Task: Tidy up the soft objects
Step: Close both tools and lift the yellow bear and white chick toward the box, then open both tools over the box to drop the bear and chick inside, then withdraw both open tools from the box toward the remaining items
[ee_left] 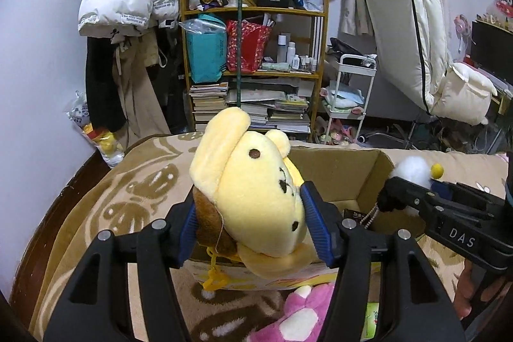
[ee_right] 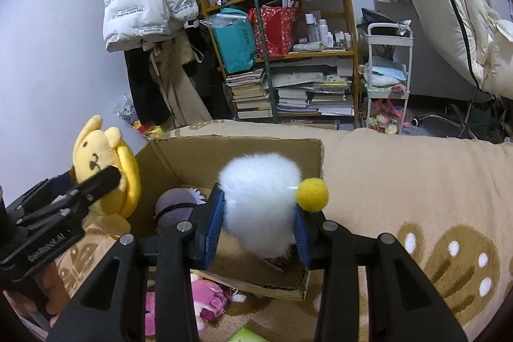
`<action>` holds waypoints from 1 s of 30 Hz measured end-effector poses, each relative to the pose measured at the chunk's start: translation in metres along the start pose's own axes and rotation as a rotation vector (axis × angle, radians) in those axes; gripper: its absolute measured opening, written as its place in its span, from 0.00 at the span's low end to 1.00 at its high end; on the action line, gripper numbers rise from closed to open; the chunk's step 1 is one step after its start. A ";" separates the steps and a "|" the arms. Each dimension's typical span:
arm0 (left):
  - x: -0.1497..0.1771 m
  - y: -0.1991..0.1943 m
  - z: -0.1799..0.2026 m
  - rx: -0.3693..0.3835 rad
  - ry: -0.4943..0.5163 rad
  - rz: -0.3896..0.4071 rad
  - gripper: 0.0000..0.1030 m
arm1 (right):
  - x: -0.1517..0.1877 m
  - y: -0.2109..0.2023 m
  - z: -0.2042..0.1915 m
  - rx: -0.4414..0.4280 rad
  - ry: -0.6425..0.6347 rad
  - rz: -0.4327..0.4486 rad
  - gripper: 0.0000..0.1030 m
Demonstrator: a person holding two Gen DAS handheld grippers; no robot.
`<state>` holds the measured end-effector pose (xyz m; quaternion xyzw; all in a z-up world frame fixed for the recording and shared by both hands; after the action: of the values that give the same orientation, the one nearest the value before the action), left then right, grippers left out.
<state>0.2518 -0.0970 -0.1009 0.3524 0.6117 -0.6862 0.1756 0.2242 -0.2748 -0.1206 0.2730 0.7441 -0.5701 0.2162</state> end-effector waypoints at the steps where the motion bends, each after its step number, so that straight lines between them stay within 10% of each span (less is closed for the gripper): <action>1: 0.000 0.000 0.000 0.001 0.004 -0.001 0.57 | -0.001 -0.001 -0.001 -0.001 0.000 0.006 0.41; 30: 0.011 -0.024 0.007 -0.090 0.035 -0.007 0.80 | 0.000 -0.040 0.022 -0.030 0.136 0.067 1.00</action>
<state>0.2258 -0.0969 -0.0915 0.3541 0.6462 -0.6521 0.1782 0.1983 -0.3040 -0.0971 0.3326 0.7559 -0.5316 0.1881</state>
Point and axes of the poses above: each gripper's, at about its wrist camera, not at the fingertips, and y roughly the way its jaws point, z to its right, x to its underside, the point moved 9 cm from there along y, roughly the way its jaws point, and after that the axes turned 12 degrees about -z, right-handed, at the moved point
